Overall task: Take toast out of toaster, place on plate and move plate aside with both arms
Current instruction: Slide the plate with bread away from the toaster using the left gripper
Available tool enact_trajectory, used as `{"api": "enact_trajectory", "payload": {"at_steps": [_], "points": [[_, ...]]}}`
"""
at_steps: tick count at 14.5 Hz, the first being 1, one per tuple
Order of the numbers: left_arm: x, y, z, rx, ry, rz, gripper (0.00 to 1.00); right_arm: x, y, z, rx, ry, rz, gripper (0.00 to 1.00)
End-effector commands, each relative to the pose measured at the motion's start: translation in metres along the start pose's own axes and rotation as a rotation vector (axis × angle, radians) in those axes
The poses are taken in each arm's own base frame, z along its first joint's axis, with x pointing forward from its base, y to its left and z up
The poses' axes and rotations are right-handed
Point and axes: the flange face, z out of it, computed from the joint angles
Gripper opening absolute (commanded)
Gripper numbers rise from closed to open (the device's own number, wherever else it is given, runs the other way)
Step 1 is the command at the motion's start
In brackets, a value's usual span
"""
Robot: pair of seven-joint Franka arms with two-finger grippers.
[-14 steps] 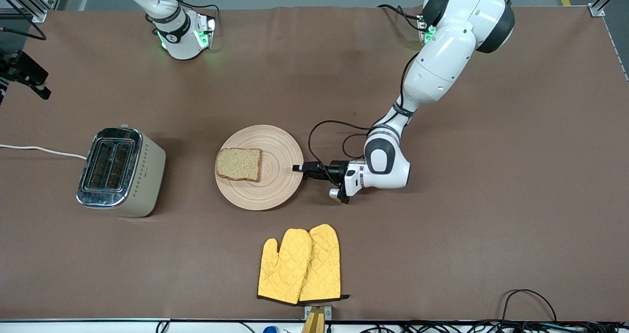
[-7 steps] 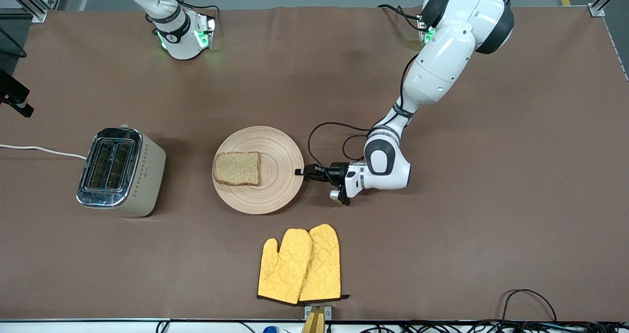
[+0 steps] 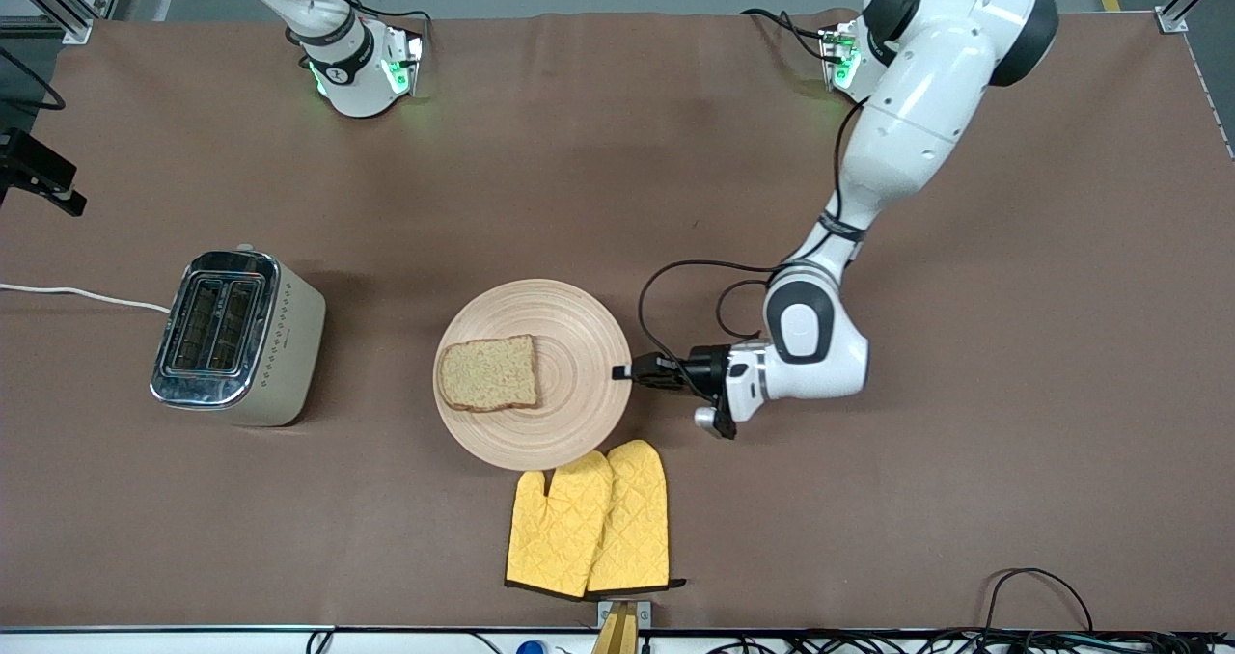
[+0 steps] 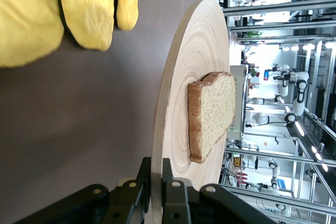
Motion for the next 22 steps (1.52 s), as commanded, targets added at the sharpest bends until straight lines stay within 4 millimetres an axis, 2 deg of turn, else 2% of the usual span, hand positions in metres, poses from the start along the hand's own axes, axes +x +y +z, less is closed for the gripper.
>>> {"api": "enact_trajectory", "payload": {"at_steps": [1, 5, 7, 9, 11, 13, 15, 16, 17, 22], "points": [[0.011, 0.026, -0.049, -0.001, -0.025, -0.039, 0.0, -0.002, -0.005, 0.004, 0.026, -0.05, 0.042, 1.0], [0.029, -0.007, -0.143, -0.062, -0.075, -0.042, 0.0, -0.007, -0.021, 0.01, 0.026, -0.115, 0.076, 1.0], [0.03, -0.018, -0.165, -0.079, -0.091, 0.015, 0.0, -0.006, -0.02, 0.009, 0.025, -0.107, 0.07, 1.0], [0.032, -0.037, -0.214, -0.095, -0.089, 0.033, 0.0, -0.006, -0.02, 0.012, 0.027, -0.113, 0.066, 1.0], [0.028, -0.069, -0.265, -0.038, -0.107, 0.038, 0.0, -0.005, -0.019, 0.012, 0.027, -0.114, 0.068, 1.0], [0.023, -0.102, -0.305, -0.029, -0.08, 0.09, 0.0, -0.004, -0.02, 0.015, 0.028, -0.117, 0.066, 1.0], [0.013, -0.141, -0.351, -0.047, -0.035, 0.123, 0.0, -0.005, -0.02, 0.015, 0.028, -0.121, 0.066, 1.0], [0.006, -0.154, -0.371, -0.018, -0.053, 0.123, 0.0, -0.004, -0.02, 0.015, 0.028, -0.119, 0.066, 1.0], [-0.003, -0.169, -0.398, 0.025, -0.06, 0.114, 0.0, -0.004, -0.02, 0.015, 0.031, -0.119, 0.066, 1.0], [-0.041, -0.229, -0.474, 0.077, -0.047, 0.074, 0.0, -0.005, -0.021, 0.016, 0.048, -0.123, 0.067, 1.0]]}}
